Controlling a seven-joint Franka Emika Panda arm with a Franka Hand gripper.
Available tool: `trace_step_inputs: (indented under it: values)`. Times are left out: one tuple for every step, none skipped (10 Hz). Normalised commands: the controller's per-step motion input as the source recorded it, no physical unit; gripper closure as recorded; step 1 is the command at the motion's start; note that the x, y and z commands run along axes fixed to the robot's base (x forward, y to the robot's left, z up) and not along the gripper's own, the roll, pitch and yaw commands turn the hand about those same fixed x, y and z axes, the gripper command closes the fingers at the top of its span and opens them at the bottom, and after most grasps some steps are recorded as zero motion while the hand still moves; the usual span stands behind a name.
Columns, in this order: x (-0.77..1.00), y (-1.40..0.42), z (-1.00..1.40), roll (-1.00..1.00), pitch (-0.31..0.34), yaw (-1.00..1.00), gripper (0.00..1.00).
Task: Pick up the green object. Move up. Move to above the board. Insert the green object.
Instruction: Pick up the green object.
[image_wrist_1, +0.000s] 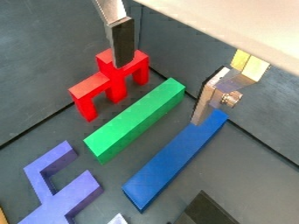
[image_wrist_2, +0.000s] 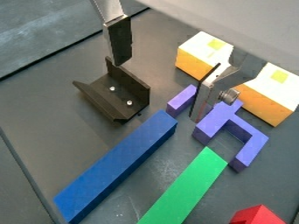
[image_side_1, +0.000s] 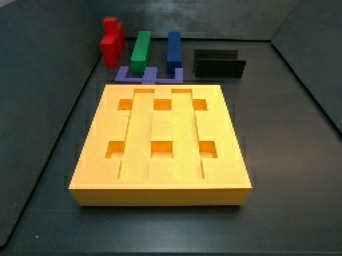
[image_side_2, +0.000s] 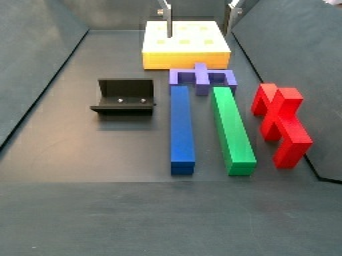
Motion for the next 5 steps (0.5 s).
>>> trace_step_inputs:
  values:
    - [-0.16,0.00,-0.01,-0.01,-0.133,0.00,0.00]
    - [-0.63,0.43,0.00,-0.10,-0.264,-0.27,0.00]
    - [-0.58,0.55,-0.19,-0.10,-0.244,-0.18,0.00]
    - [-0.60,0.56,-0.39,-0.10,-0.264,-0.17,0.00]
    - [-0.58,0.54,-0.41,-0.15,-0.287,-0.17,0.00]
